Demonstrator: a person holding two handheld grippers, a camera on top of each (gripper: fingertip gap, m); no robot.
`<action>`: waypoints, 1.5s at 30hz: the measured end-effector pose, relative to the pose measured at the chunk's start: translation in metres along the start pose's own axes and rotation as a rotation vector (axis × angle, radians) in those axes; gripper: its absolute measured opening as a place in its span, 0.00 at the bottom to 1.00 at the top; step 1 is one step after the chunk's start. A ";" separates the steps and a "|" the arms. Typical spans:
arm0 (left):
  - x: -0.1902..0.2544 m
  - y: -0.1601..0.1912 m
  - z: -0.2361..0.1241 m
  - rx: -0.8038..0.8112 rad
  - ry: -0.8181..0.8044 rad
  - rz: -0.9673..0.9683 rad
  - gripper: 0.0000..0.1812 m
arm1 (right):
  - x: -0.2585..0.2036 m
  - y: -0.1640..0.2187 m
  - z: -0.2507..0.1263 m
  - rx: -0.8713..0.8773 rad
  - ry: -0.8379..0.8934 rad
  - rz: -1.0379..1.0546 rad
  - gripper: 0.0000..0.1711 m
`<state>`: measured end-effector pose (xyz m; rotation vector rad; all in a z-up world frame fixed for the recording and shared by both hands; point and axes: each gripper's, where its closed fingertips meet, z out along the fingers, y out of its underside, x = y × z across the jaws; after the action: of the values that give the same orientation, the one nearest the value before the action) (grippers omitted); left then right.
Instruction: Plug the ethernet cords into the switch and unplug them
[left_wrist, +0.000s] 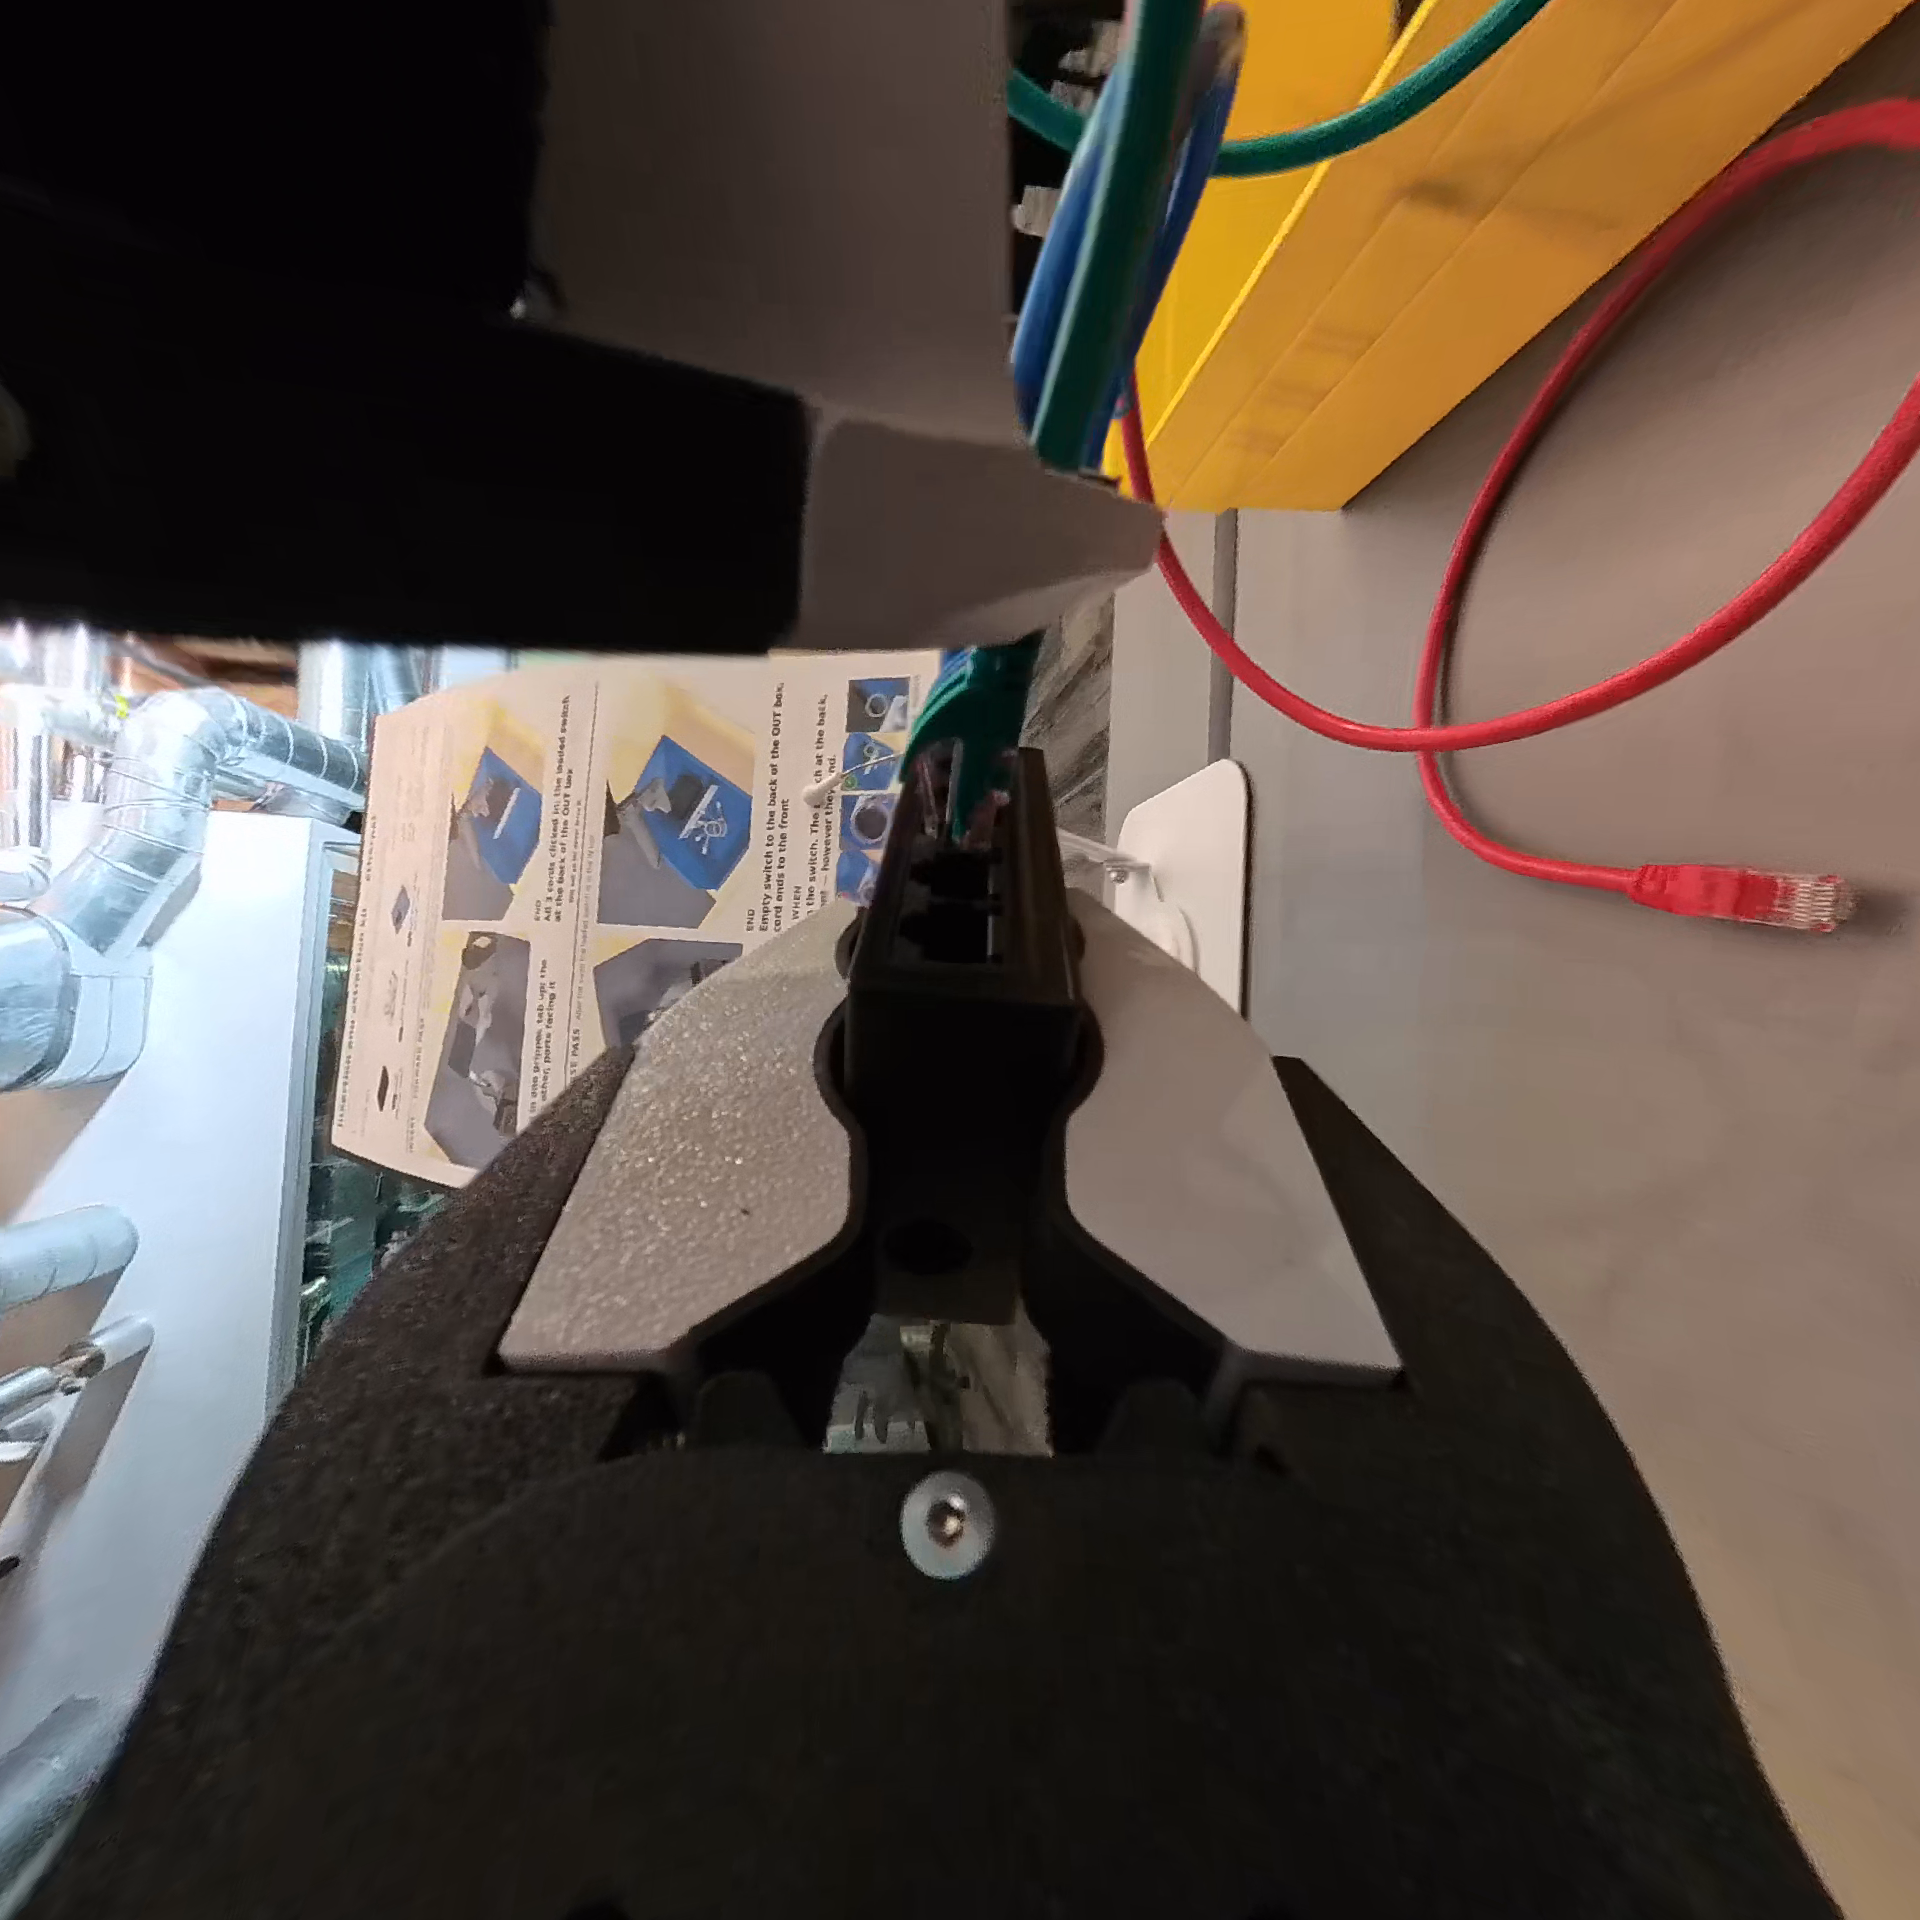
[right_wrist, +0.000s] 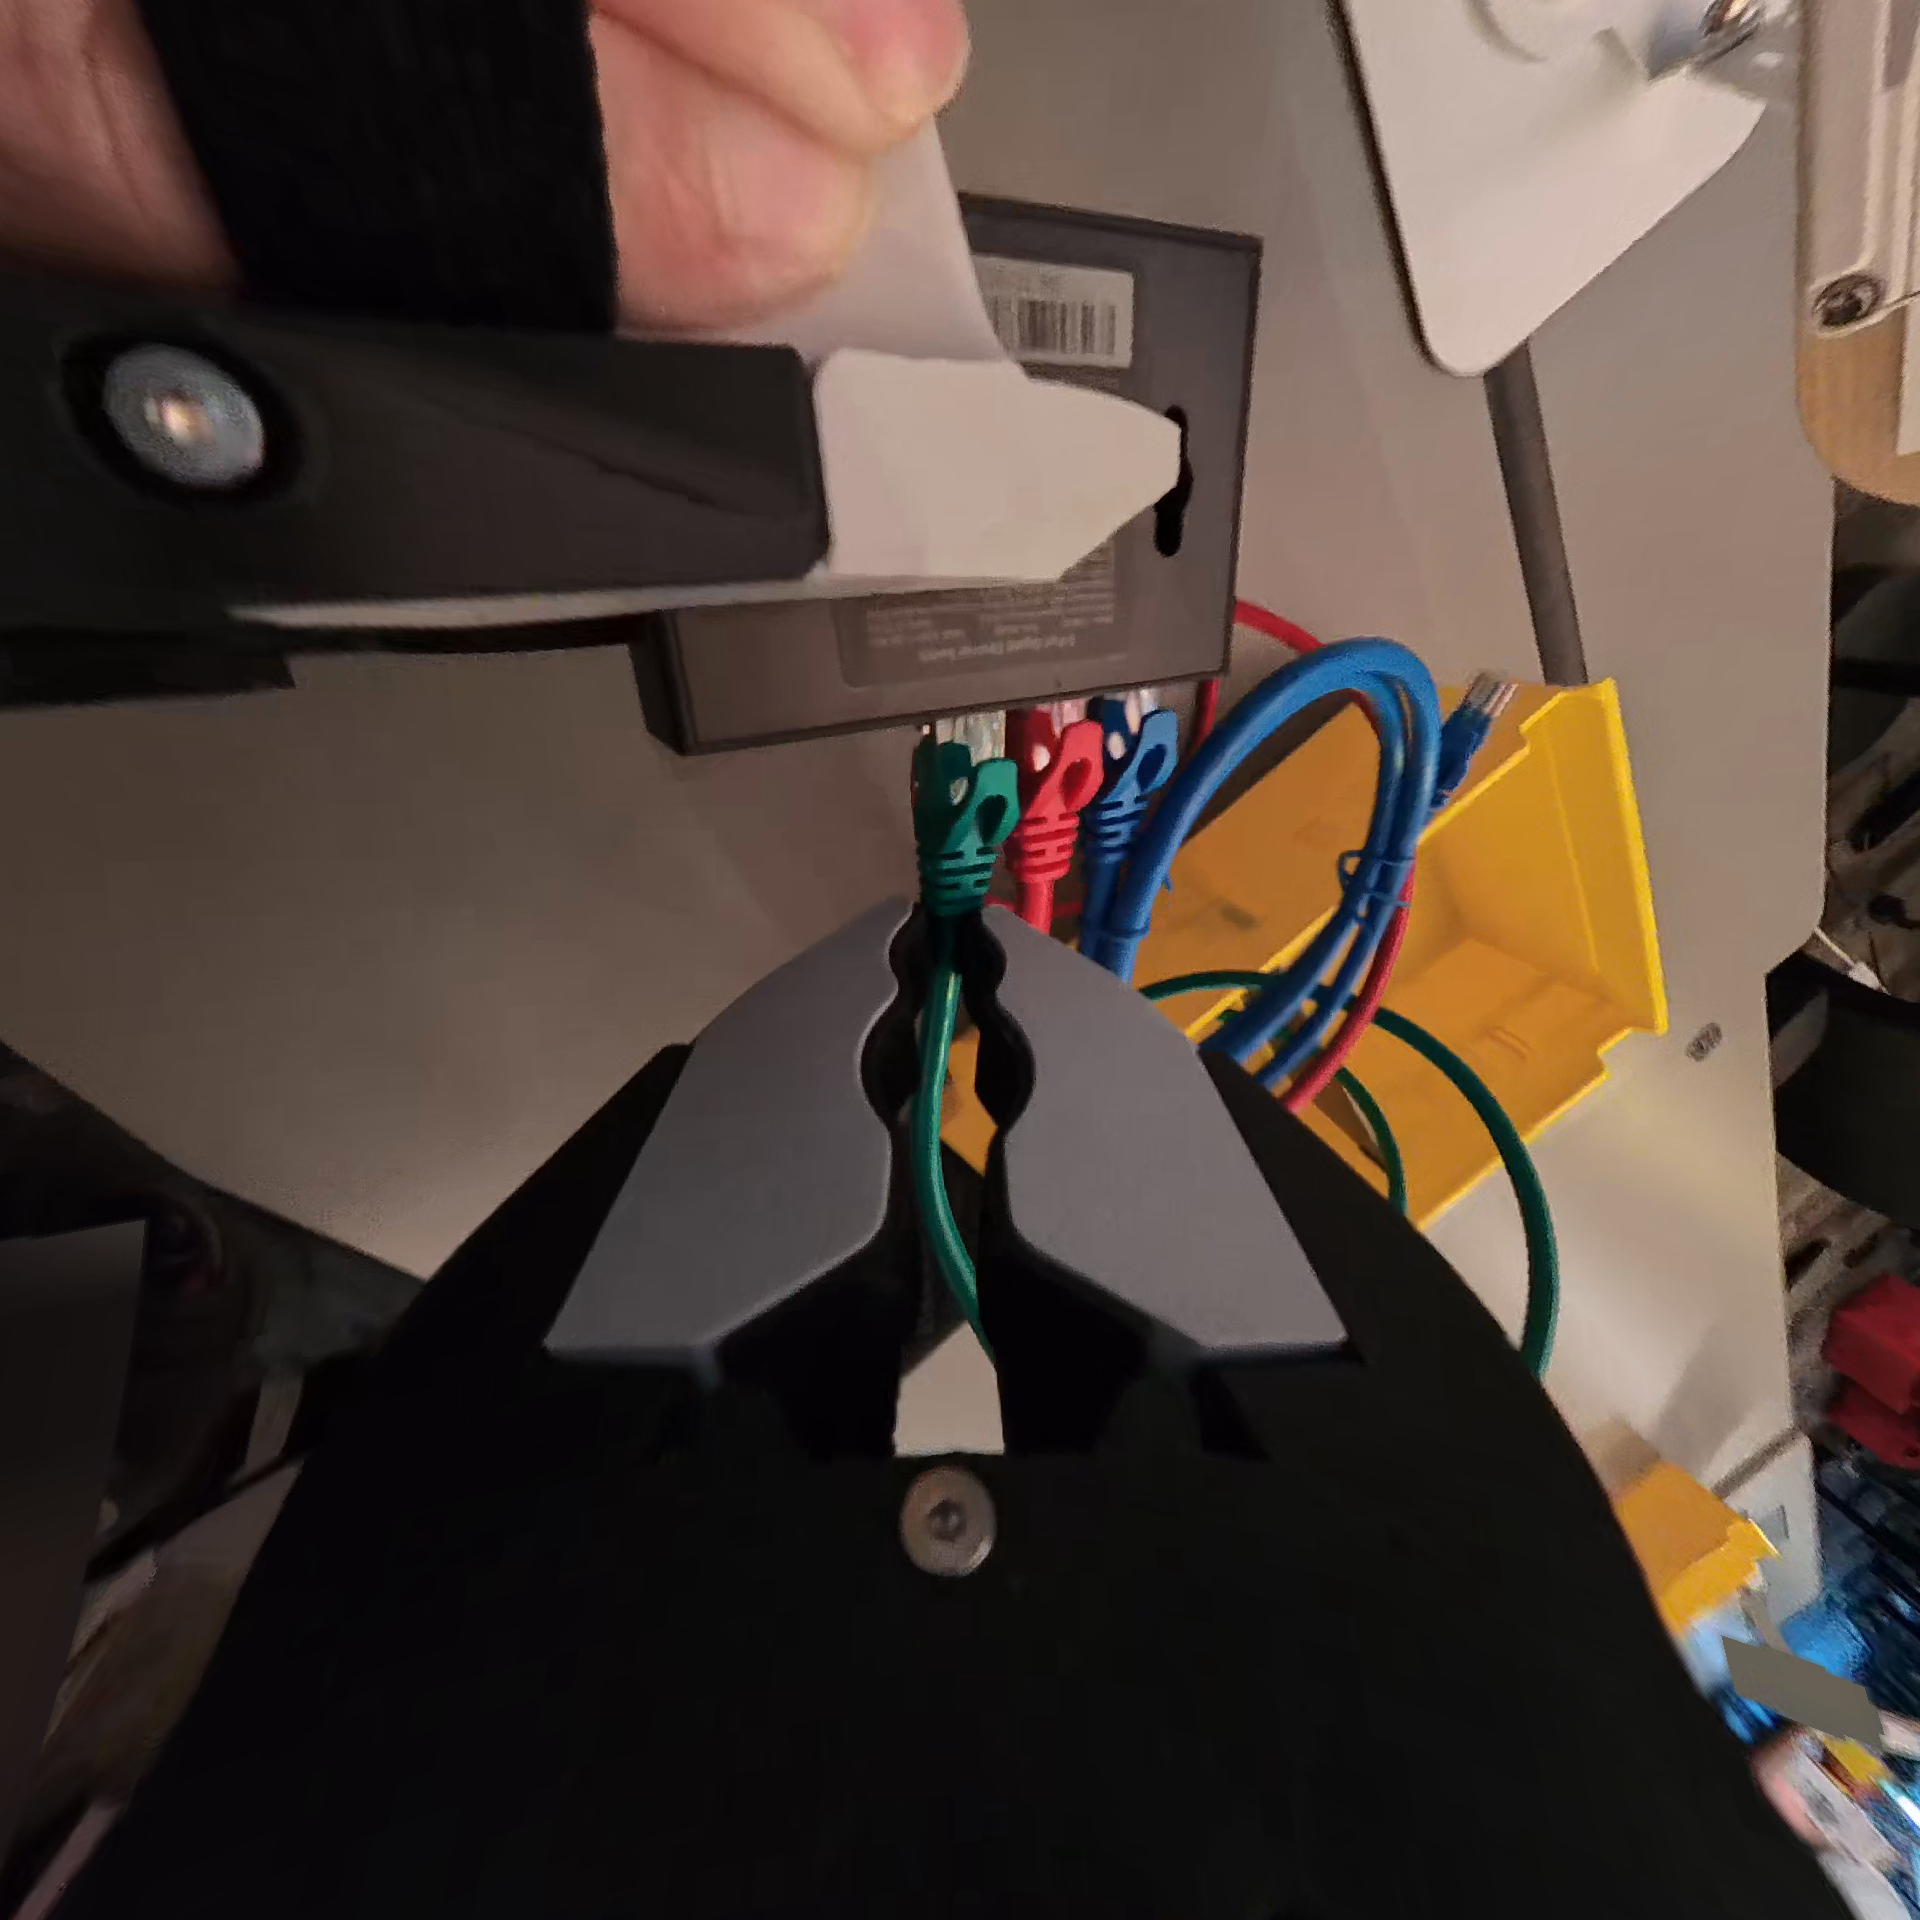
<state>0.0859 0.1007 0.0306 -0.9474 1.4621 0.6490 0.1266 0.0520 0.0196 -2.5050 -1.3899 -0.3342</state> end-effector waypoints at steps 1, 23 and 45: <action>-0.003 0.001 0.000 -0.008 -0.011 -0.009 0.17 | 0.001 -0.003 -0.002 0.053 -0.005 0.015 0.04; -0.029 -0.010 -0.009 0.038 -0.130 -0.139 0.17 | 0.005 -0.011 -0.039 0.887 0.010 0.117 0.04; -0.025 -0.043 -0.031 0.218 -0.120 -0.033 0.15 | -0.012 0.008 -0.056 0.892 0.134 0.017 0.03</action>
<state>0.1050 0.0573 0.0653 -0.7493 1.3765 0.5021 0.1226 0.0200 0.0677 -1.7183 -1.1142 0.1141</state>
